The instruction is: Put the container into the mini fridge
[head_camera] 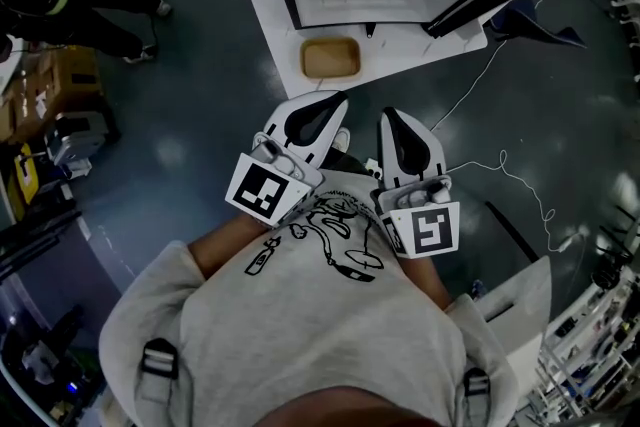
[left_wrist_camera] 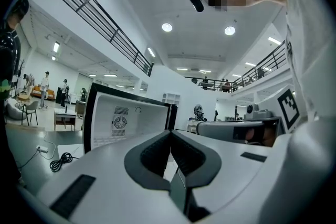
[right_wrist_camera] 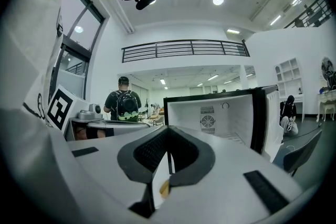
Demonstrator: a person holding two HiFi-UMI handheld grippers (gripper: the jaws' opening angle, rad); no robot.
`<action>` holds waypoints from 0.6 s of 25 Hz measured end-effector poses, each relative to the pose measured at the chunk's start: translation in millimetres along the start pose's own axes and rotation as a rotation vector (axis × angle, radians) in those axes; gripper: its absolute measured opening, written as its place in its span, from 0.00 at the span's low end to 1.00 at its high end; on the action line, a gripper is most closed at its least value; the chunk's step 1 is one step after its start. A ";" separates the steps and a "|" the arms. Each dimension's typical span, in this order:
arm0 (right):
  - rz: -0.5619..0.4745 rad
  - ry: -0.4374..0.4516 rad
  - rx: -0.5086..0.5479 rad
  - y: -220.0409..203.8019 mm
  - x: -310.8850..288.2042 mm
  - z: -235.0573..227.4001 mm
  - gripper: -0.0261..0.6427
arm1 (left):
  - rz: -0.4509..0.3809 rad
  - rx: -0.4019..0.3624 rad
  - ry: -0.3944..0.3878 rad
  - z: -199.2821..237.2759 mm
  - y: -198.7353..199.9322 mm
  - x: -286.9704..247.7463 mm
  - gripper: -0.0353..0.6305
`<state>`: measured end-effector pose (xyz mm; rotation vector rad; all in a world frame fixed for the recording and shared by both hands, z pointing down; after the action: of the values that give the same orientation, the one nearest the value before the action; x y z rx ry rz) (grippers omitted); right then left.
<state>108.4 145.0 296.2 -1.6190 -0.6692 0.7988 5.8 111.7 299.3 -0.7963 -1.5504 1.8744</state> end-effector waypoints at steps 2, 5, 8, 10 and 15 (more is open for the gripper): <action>0.005 0.005 -0.002 -0.8 -1.9 -5.7 0.08 | 0.006 0.011 0.008 0.4 -1.7 -4.7 0.08; 0.012 0.011 -0.005 -1.6 -5.7 -12.4 0.08 | 0.020 0.001 0.017 4.7 -5.8 -9.6 0.08; 0.023 0.016 -0.010 -4.1 -11.6 -18.2 0.08 | 0.021 0.022 0.035 9.5 -4.0 -14.1 0.08; 0.029 0.017 -0.009 -5.2 -16.5 -22.2 0.08 | 0.026 0.018 0.044 14.9 -5.8 -16.8 0.08; 0.047 0.018 -0.001 -10.3 -33.0 -30.0 0.08 | 0.060 0.030 0.063 32.9 -16.2 -22.4 0.08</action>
<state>112.3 103.3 314.5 -1.6463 -0.6205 0.8168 -3.3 76.4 322.1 -0.8890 -1.4722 1.8922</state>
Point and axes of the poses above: the fingertips, and each gripper's own axes: x backward along the fingers, z to its left, y out of its top, the point moved 4 cm from there along x, backward along the fingers, and after that the axes turned 8 degrees about y, right-handed, at the moved point
